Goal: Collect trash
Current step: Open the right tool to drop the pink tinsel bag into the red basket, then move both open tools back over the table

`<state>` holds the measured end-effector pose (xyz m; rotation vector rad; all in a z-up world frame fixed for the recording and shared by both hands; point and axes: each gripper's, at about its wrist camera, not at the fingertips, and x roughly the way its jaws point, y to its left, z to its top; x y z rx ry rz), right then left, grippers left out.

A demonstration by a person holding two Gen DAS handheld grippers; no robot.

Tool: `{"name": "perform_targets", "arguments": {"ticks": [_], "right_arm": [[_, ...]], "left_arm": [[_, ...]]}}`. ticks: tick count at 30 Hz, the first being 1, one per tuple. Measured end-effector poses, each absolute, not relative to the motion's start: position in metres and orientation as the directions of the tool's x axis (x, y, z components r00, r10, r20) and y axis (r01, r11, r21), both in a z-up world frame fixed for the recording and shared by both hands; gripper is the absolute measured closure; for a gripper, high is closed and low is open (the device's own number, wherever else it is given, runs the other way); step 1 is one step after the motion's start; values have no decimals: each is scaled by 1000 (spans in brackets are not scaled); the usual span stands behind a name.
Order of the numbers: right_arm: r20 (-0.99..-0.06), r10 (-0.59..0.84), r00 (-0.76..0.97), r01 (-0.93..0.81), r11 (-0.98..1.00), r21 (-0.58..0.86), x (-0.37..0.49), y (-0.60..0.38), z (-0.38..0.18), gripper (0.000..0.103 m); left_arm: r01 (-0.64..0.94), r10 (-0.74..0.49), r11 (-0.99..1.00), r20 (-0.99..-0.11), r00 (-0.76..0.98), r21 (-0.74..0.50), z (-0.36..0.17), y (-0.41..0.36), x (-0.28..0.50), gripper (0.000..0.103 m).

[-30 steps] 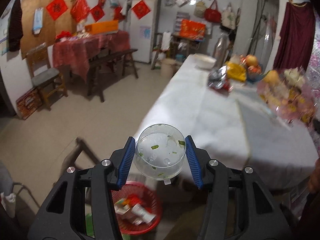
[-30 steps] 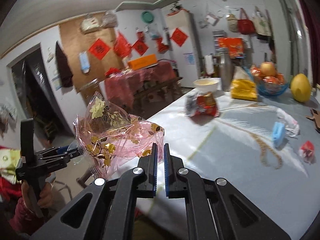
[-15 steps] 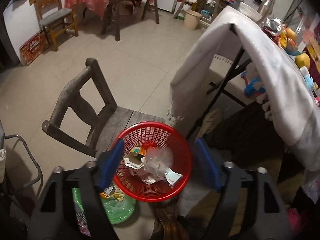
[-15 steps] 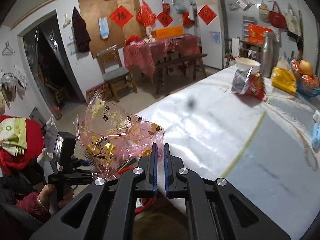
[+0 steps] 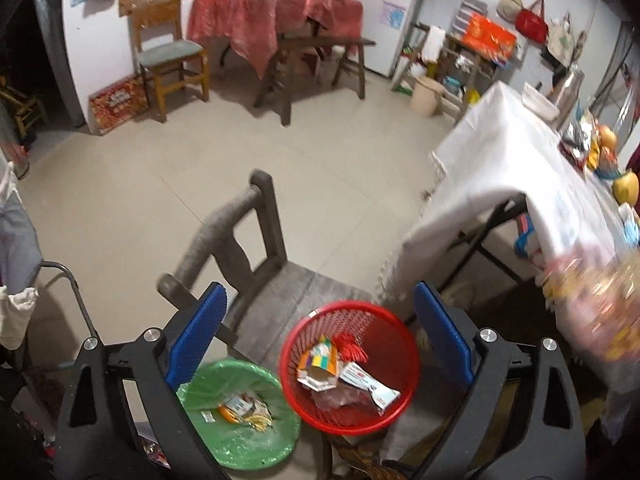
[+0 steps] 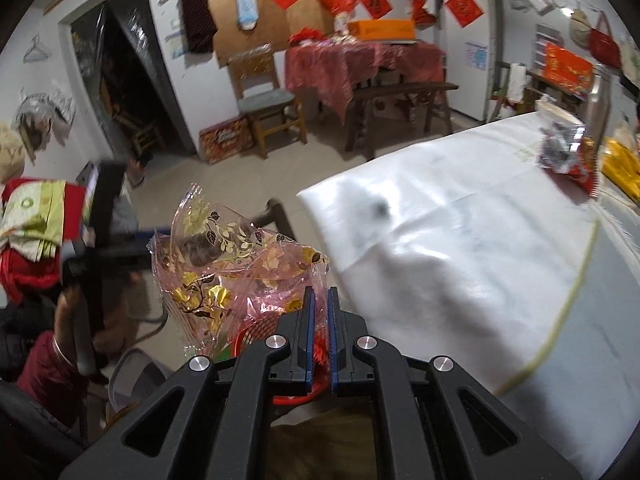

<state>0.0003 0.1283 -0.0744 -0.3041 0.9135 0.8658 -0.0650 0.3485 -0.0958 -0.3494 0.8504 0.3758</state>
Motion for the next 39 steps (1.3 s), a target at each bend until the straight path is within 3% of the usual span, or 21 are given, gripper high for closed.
{"name": "perform_targets", "arguments": {"ticks": [9, 10, 12, 13, 31, 39], "right_arm": [[-895, 372, 247, -834, 551, -1, -14, 200, -138, 96], [-898, 361, 251, -839, 543, -16, -15, 205, -143, 93], [-898, 350, 267, -845, 533, -44, -18, 214, -149, 75], [-896, 351, 271, -847, 530, -48, -19, 214, -149, 73], [-784, 467, 409, -798, 600, -59, -10, 160, -85, 54], [-704, 500, 504, -734, 677, -45, -3, 111, -50, 39]], "left_arm": [[-486, 236, 864, -749, 619, -129, -81, 360, -73, 10], [-487, 235, 863, -750, 618, -130, -82, 361, -73, 10], [-489, 236, 863, -752, 615, -129, -83, 362, -73, 10], [-490, 240, 863, -751, 615, -125, -82, 361, -73, 10], [-424, 225, 901, -730, 646, -97, -63, 330, -68, 10], [-362, 200, 929, -716, 669, -78, -46, 298, -59, 10]]}}
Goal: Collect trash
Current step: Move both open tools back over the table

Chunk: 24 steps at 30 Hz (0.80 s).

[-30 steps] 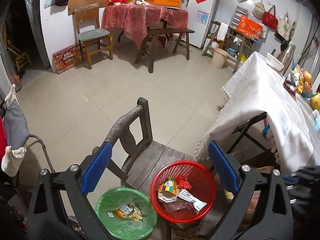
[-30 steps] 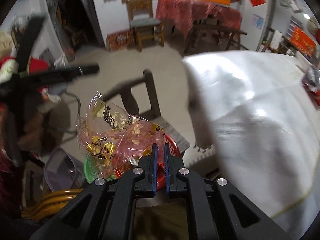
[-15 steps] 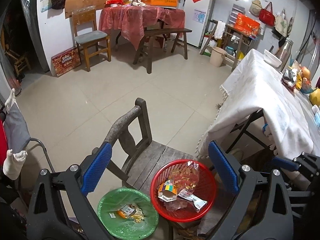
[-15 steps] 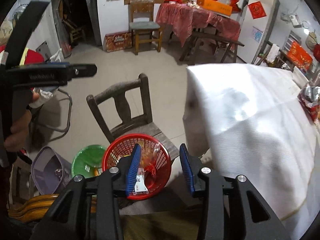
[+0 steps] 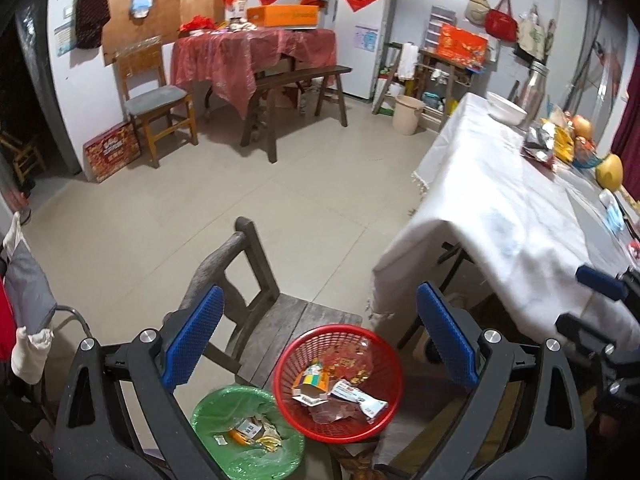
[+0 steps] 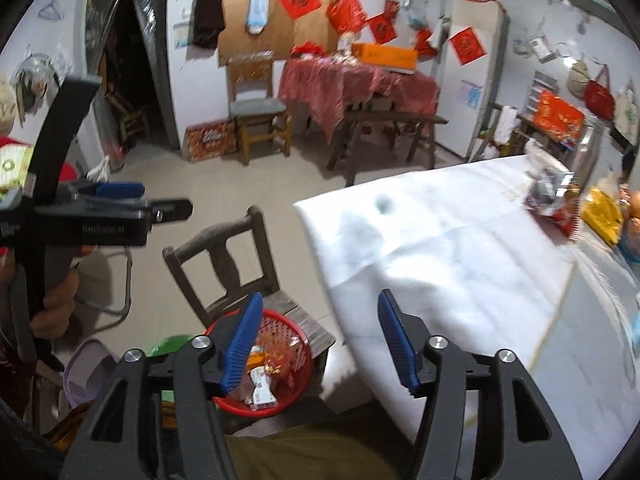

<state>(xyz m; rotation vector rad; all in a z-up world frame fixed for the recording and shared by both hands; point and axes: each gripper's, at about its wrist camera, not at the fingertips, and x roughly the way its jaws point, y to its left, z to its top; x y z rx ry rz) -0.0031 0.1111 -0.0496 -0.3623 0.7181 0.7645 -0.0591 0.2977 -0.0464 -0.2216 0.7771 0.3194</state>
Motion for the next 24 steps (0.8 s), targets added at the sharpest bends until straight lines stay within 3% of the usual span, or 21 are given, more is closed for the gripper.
{"name": "perform_targets", "arguments": {"ticks": [9, 24], "right_arm": [[-637, 464, 616, -602, 798, -1, 21, 26, -28, 23], [-601, 293, 744, -295, 950, 98, 97, -131, -26, 17]], "left_arm": [[-240, 132, 969, -707, 695, -54, -33, 237, -25, 8], [11, -26, 1000, -719, 695, -26, -23, 111, 79, 7]]}}
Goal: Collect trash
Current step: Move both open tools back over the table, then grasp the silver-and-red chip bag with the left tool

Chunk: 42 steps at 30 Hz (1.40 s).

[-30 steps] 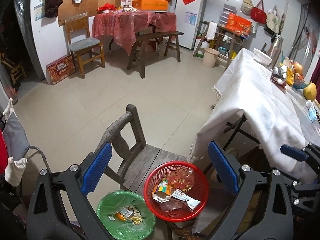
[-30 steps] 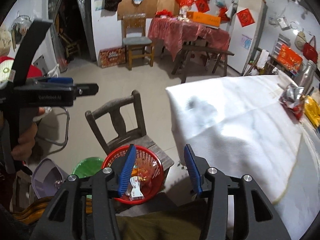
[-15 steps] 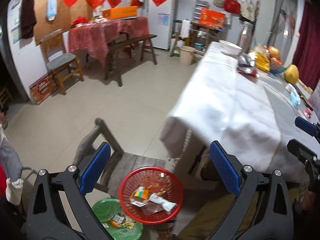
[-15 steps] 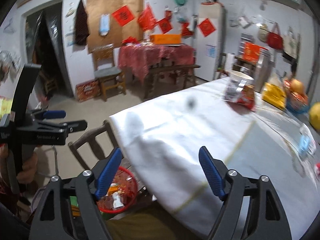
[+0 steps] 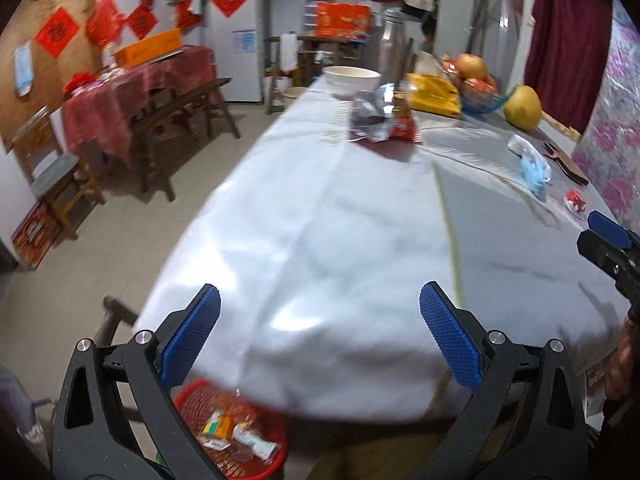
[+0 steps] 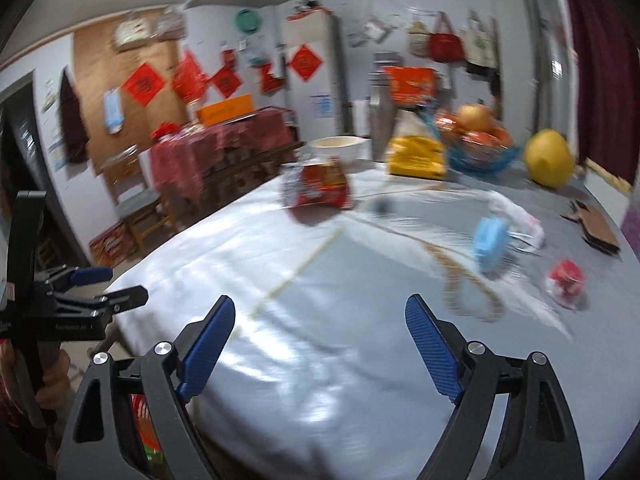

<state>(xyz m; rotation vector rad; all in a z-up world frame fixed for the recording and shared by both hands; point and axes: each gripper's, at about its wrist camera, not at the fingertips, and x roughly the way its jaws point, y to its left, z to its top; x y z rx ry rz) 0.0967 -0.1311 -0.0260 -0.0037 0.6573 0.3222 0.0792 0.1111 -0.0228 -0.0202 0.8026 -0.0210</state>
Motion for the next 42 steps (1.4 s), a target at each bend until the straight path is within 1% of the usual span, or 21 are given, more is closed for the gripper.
{"name": "perform_targets", "arguments": {"ticks": [5, 7, 9, 13, 17, 20, 23, 28, 30, 36, 37, 38, 39, 40, 41, 42], "right_arm": [[-609, 211, 764, -196, 976, 93, 123, -171, -35, 16], [-610, 164, 775, -158, 985, 65, 134, -182, -38, 15], [-605, 117, 787, -123, 992, 31, 144, -191, -41, 12], [-606, 87, 791, -95, 995, 19, 158, -205, -48, 10], [-624, 118, 773, -105, 993, 58, 164, -213, -54, 10], [-631, 142, 762, -119, 990, 80, 164, -212, -56, 9], [-626, 151, 765, -143, 988, 64, 161, -205, -54, 9], [-603, 144, 784, -171, 985, 13, 153, -194, -52, 8], [-599, 138, 789, -177, 984, -7, 151, -191, -51, 6], [-602, 139, 786, -186, 983, -16, 152, -189, -51, 6], [-602, 140, 786, -185, 983, -14, 152, -189, -51, 6], [-601, 142, 786, -186, 983, -10, 152, -189, -51, 6], [-600, 146, 787, -187, 982, -5, 152, -190, -51, 6], [-599, 149, 787, -187, 982, -2, 152, -190, -51, 6], [-598, 153, 787, -188, 982, 3, 152, -191, -50, 6], [-595, 159, 788, -191, 982, 9, 151, -191, -50, 6]], "left_arm": [[63, -63, 998, -723, 688, -27, -23, 81, 127, 7], [73, -78, 997, -729, 680, -39, -24, 74, 147, 7], [79, -94, 995, -735, 671, -55, -24, 71, 167, 7], [79, -110, 994, -741, 663, -78, -23, 63, 210, 7], [74, -95, 995, -722, 685, -61, -15, 56, 243, 7], [69, -81, 997, -691, 719, -44, -6, 54, 272, 7], [68, -78, 997, -670, 738, -41, -1, 57, 298, 7], [76, -59, 997, -664, 745, -4, -4, 54, 334, 7], [104, -89, 994, -679, 728, -18, -10, 52, 347, 7], [184, -176, 980, -756, 630, -75, -43, 38, 359, 8], [196, -185, 978, -757, 627, -77, -46, 34, 354, 13], [218, -197, 973, -760, 619, -75, -50, 28, 348, 23], [231, -202, 970, -765, 612, -72, -51, 23, 343, 28], [241, -204, 968, -768, 607, -67, -53, 18, 336, 37], [244, -205, 968, -767, 608, -65, -54, 14, 333, 39], [251, -208, 966, -765, 609, -63, -53, 9, 326, 39]]}}
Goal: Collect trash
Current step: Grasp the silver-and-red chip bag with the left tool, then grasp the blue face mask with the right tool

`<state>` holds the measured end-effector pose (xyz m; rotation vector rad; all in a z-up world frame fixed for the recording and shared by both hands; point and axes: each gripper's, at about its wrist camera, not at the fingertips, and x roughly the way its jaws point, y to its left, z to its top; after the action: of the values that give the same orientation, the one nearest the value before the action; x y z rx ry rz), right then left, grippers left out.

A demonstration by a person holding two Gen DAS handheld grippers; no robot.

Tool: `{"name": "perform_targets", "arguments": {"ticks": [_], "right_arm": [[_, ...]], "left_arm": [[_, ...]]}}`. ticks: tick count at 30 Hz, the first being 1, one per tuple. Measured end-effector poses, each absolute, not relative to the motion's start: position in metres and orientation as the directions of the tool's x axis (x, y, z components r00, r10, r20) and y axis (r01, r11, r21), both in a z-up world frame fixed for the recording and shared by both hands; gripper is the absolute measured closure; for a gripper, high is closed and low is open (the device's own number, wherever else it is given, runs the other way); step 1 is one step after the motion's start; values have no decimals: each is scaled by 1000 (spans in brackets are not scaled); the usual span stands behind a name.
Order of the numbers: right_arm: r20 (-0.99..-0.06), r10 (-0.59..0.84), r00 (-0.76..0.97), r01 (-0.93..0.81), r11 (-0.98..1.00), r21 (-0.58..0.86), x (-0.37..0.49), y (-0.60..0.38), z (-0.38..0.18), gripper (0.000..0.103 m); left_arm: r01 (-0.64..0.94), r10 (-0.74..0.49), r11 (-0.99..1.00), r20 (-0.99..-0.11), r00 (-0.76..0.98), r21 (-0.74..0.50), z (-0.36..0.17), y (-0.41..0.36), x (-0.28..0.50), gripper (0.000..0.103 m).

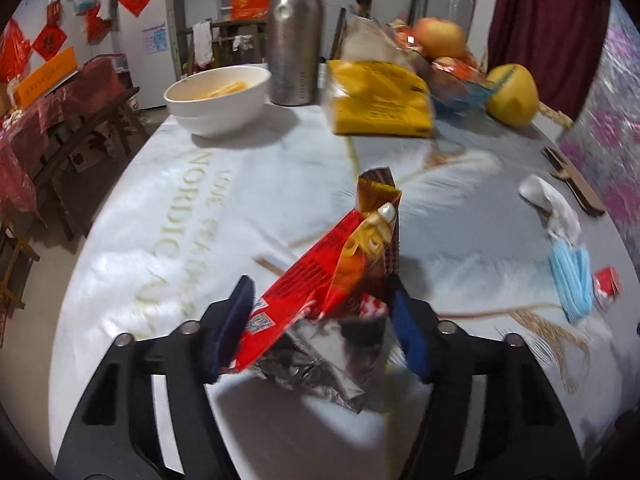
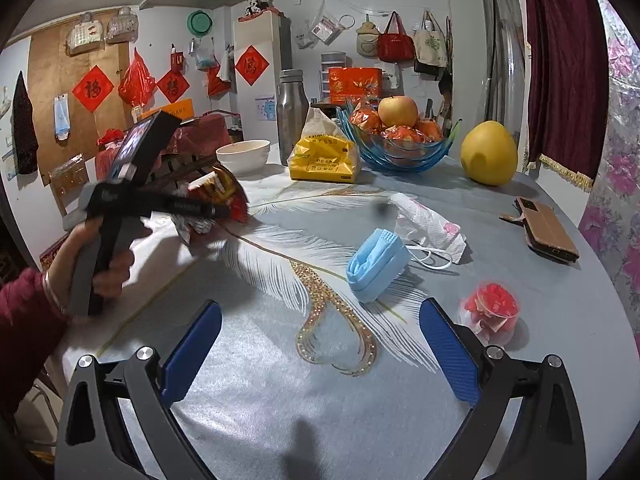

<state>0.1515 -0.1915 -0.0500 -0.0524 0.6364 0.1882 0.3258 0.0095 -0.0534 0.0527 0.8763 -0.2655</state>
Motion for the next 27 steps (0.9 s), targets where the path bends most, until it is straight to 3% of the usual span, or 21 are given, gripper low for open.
{"name": "perform_targets", "arguments": {"ticks": [7, 18, 22, 27], "right_arm": [[-587, 204, 784, -207, 976, 63, 150, -200, -48, 6], [-591, 286, 754, -144, 950, 276, 162, -236, -52, 6], [-621, 260, 739, -116, 958, 264, 171, -235, -55, 6], [-677, 230, 700, -92, 968, 234, 205, -225, -60, 18]], "left_arm": [[267, -260, 957, -748, 611, -115, -49, -10, 287, 39], [243, -236, 965, -721, 651, -96, -46, -18, 251, 38], [244, -254, 962, -729, 636, -122, -48, -14, 256, 38], [246, -227, 966, -730, 645, -84, -49, -19, 253, 37]]}}
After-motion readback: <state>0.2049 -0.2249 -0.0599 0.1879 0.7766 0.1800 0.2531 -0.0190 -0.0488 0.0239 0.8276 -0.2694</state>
